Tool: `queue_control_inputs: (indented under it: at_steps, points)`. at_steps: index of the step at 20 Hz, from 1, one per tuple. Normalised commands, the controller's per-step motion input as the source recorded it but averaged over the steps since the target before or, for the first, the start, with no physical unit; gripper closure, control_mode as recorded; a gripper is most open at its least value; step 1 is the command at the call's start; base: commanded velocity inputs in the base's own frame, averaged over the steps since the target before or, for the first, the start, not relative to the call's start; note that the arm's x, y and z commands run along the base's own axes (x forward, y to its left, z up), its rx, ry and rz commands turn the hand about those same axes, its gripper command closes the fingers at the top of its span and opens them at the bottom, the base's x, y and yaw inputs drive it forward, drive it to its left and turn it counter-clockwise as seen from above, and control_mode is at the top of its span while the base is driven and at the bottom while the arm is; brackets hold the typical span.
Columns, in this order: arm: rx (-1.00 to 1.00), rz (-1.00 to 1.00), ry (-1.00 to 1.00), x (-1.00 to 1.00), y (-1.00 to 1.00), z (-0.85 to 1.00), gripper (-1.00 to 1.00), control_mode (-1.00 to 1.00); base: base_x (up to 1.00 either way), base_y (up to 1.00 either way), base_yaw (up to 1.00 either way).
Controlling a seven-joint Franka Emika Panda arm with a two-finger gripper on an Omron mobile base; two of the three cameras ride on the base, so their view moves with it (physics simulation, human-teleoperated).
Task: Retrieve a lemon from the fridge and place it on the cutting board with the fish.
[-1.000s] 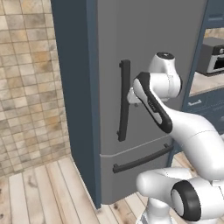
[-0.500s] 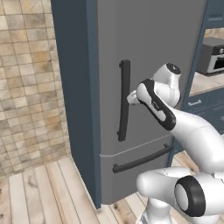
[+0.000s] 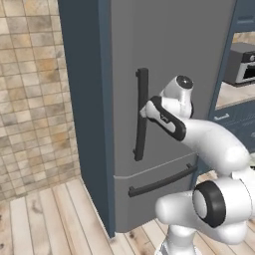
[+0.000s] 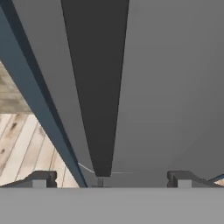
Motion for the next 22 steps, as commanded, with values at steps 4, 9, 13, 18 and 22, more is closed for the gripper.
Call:
queue_control_inputs:
  at_steps: [4,9,13,18,22]
  points:
    - [-0.09,-0.02,0.00,0.51,0.32,-0.10,-1.00,-1.00,0.00,0.00,0.00]
    - [0.01,0.00,0.00,0.20,0.25,-0.22,-1.00,-1.00,0.00,0.00,0.00]
    - [0.02,0.00,0.00,0.21,0.08,-0.10,-1.00,-1.00,0.00,0.00,0.00]
    - [0.00,0.03,0.00,0.48,-0.23,0.00,-1.00,-1.00,0.00,0.00,0.00]
    - [0.01,0.00,0.00,0.36,-0.22,-0.01,-1.00,-1.00,0.00,0.00,0.00]
